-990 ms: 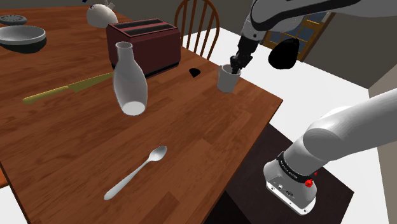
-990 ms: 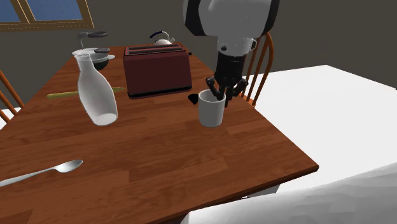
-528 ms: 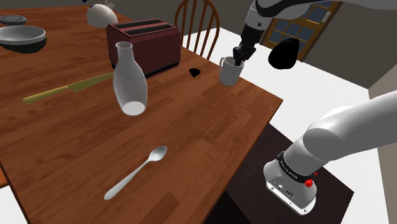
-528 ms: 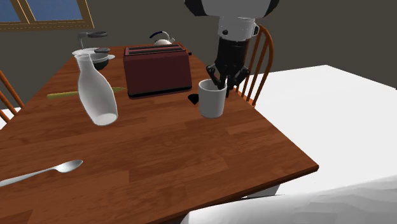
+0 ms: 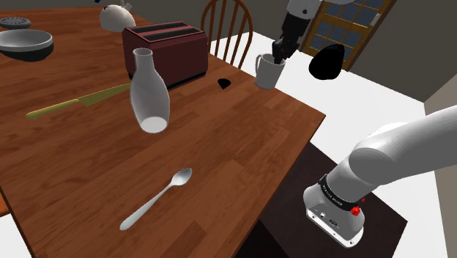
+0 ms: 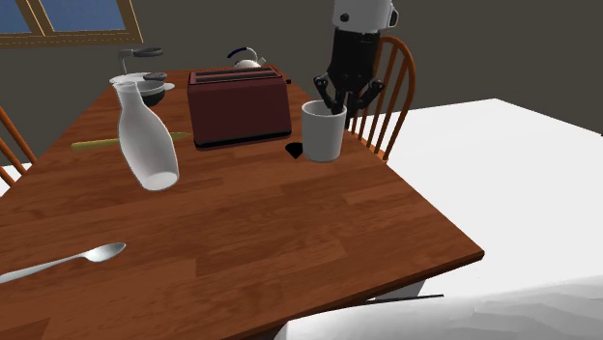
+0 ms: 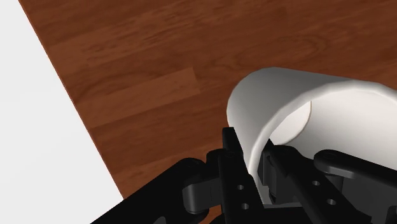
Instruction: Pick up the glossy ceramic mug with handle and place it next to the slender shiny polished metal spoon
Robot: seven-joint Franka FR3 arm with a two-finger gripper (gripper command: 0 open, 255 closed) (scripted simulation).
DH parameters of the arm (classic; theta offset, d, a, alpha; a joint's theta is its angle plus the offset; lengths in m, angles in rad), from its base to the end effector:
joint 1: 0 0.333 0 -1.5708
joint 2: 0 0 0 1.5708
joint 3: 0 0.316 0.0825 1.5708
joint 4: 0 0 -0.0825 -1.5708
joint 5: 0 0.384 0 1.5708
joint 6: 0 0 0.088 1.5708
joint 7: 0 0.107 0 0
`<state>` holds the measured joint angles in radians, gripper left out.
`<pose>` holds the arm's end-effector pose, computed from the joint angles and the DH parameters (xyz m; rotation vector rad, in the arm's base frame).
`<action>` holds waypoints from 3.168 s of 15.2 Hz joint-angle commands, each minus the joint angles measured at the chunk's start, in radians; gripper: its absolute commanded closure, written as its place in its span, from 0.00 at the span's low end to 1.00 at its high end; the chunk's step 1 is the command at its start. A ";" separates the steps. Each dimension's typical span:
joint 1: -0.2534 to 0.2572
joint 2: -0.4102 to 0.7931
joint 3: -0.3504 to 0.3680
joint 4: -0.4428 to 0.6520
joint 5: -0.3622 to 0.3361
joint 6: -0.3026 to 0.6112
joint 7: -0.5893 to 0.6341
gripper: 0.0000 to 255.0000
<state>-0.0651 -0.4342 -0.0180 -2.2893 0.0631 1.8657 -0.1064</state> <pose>0.4217 -0.0310 0.5200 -3.0747 -0.0106 -0.0258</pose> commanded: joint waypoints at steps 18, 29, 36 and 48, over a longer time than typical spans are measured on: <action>0.081 -0.035 0.162 0.104 0.067 -0.121 0.224 1.00; 0.166 0.049 0.371 0.196 0.125 -0.096 0.499 1.00; 0.206 0.176 0.510 0.324 0.107 -0.080 0.690 1.00; 0.275 0.416 0.669 0.514 -0.020 -0.044 0.951 1.00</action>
<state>0.2095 -0.0197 0.6501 -1.7641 0.0444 1.8087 0.8434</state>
